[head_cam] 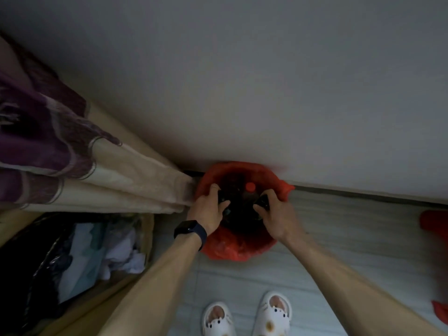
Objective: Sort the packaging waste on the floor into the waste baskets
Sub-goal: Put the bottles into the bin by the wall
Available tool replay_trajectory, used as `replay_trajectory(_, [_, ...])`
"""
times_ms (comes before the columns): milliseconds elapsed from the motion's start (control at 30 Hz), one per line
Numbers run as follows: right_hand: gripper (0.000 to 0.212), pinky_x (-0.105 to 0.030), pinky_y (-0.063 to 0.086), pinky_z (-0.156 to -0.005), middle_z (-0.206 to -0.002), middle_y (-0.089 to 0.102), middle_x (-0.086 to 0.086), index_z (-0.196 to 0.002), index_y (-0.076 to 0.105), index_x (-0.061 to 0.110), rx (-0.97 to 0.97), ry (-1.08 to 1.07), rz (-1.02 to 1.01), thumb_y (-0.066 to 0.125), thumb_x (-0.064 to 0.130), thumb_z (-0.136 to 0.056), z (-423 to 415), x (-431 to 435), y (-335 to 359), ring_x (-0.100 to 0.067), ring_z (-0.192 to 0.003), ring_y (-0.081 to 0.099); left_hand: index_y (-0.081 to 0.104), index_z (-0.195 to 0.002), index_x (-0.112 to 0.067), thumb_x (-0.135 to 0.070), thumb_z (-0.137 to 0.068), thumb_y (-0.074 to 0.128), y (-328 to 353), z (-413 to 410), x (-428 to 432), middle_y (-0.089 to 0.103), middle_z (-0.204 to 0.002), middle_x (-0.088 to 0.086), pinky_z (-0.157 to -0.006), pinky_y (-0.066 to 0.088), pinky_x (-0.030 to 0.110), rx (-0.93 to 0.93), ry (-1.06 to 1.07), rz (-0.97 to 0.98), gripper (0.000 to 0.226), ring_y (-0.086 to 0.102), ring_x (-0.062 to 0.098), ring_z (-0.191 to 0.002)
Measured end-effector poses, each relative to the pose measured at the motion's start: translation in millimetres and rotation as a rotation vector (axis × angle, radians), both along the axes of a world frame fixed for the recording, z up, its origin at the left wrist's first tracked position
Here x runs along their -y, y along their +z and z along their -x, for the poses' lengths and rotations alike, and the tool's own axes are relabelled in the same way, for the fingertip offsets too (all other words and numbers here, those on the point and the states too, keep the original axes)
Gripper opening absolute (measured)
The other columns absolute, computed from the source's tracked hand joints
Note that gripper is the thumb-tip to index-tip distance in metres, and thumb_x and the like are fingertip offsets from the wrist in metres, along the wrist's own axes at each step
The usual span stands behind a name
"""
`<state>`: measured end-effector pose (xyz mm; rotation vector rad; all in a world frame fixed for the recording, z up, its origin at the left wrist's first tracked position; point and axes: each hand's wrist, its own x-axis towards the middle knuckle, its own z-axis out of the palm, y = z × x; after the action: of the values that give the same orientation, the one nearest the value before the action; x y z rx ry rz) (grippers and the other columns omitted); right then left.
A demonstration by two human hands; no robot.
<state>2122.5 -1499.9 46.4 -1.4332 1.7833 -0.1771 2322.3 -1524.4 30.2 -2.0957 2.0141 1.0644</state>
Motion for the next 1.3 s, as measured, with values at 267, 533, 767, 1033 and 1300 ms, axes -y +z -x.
replay_trajectory(267, [0.034, -0.042, 0.051, -0.076, -0.103, 0.069, -0.019, -0.125, 0.049, 0.010, -0.176, 0.122, -0.042, 0.059, 0.027, -0.097, 15.0, 22.1, -61.8, -0.039, -0.096, 0.063, 0.045, -0.126, -0.018, -0.029, -0.099, 0.052, -42.3, -1.3, 20.7, 0.066, -0.105, 0.008, -0.069, 0.053, 0.041, 0.109, -0.087, -0.039, 0.031, 0.063, 0.027, -0.091])
replay_trajectory(533, [0.034, -0.042, 0.049, -0.077, -0.116, 0.062, -0.013, -0.128, 0.046, 0.013, -0.320, 0.200, 0.055, 0.053, 0.027, -0.098, 7.0, 18.4, -90.8, -0.038, -0.102, 0.063, 0.041, -0.131, -0.022, -0.027, -0.101, 0.045, -70.8, 1.4, 20.0, 0.063, -0.112, 0.004, -0.060, 0.051, 0.040, 0.300, -0.131, 0.124, 0.031, 0.065, 0.031, -0.091])
replay_trajectory(767, [0.041, -0.041, 0.049, -0.072, -0.112, 0.061, -0.012, -0.130, 0.046, 0.012, -0.395, 0.271, 0.099, 0.057, 0.032, -0.096, 9.0, 10.6, -90.2, -0.036, -0.101, 0.062, 0.038, -0.140, -0.023, -0.017, -0.093, 0.055, -61.9, 3.1, 12.9, 0.028, -0.149, 0.006, -0.067, 0.052, 0.043, 0.390, -0.277, 0.152, 0.050, 0.052, 0.034, -0.113])
replay_trajectory(1033, [0.044, -0.042, 0.045, -0.072, -0.117, 0.059, -0.015, -0.118, 0.058, 0.010, -0.651, 0.306, 0.273, 0.066, 0.014, -0.074, 24.9, -3.5, -76.1, -0.037, -0.100, 0.055, 0.060, -0.106, -0.019, -0.067, -0.089, 0.038, -46.7, 64.5, -59.5, 0.067, -0.107, 0.008, -0.076, 0.049, 0.037, 0.129, -0.271, -0.100, 0.055, 0.060, 0.032, -0.103])
replay_trajectory(1300, [0.026, -0.044, 0.048, -0.066, -0.100, 0.064, -0.021, -0.101, 0.050, 0.005, -0.513, -0.039, 0.097, 0.052, 0.030, -0.096, 46.2, -6.6, -73.2, -0.044, -0.088, 0.066, 0.062, -0.102, -0.017, -0.028, -0.092, 0.052, -44.2, 103.8, -68.7, 0.066, -0.105, 0.007, -0.075, 0.049, 0.039, 0.025, -0.199, -0.046, 0.018, 0.059, 0.031, -0.101])
